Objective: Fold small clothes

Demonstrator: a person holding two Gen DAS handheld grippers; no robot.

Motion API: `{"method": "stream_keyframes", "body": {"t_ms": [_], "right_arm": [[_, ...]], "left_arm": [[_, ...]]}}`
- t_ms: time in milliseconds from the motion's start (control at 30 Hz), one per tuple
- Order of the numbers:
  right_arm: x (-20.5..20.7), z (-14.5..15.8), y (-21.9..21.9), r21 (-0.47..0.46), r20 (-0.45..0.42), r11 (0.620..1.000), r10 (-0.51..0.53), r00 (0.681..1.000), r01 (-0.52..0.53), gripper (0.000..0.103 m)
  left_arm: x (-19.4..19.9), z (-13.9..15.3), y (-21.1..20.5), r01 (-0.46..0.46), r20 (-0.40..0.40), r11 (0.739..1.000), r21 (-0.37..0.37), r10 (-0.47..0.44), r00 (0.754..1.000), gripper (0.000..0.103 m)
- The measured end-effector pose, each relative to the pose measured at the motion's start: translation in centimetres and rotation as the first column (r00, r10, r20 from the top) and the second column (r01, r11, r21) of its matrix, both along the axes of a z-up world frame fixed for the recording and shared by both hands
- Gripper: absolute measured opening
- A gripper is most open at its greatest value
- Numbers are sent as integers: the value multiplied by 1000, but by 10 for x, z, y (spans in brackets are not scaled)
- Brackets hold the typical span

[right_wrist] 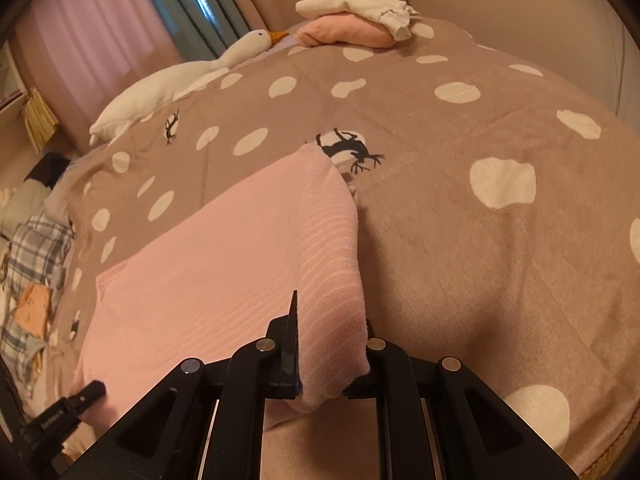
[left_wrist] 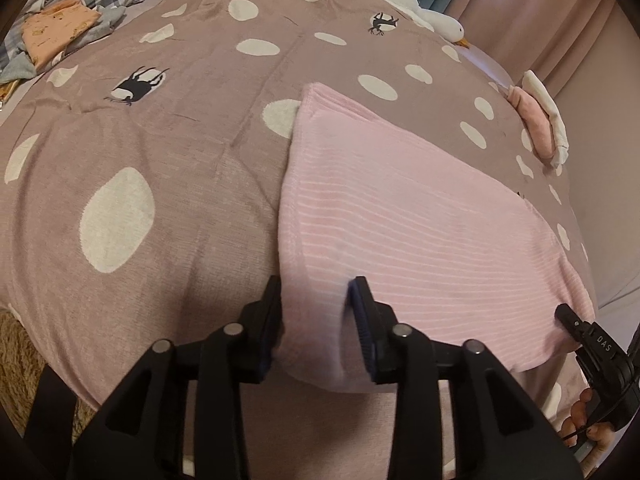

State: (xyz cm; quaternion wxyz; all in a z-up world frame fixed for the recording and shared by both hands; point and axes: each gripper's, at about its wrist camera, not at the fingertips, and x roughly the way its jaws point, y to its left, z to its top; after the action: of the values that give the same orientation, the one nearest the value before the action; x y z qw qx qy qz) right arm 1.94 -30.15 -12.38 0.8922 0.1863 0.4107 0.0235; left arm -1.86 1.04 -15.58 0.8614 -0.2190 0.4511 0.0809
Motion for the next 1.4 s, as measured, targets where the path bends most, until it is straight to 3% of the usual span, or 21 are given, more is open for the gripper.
{"method": "stream_keyframes", "body": {"t_ms": [267,500,700,933,1067,1400], "right_arm": [[1,11,9,-37,55,999,25,998,-23,14],[3,32,28,-89,133,993,93,987,-82,14],[0,56,62,-194,221,969,198,955,-156,14],[-10,71,112,-289,268,911,373,888,-295,14],[-14,66,133,-292,252,876,457,853,-383,14],[-23,22,179,-323,79,747,634,769,-582,14]], "left_arm": [[-6,15,5,-16,45,1000,23,15,999,57],[-9,30,13,-26,99,1000,7,25,995,60],[-10,33,20,-38,111,999,-4,38,993,60],[-13,33,30,-63,115,998,-13,64,991,60],[-15,33,36,-74,116,997,-17,76,990,61],[-13,29,46,-105,98,994,-30,108,989,62]]}}
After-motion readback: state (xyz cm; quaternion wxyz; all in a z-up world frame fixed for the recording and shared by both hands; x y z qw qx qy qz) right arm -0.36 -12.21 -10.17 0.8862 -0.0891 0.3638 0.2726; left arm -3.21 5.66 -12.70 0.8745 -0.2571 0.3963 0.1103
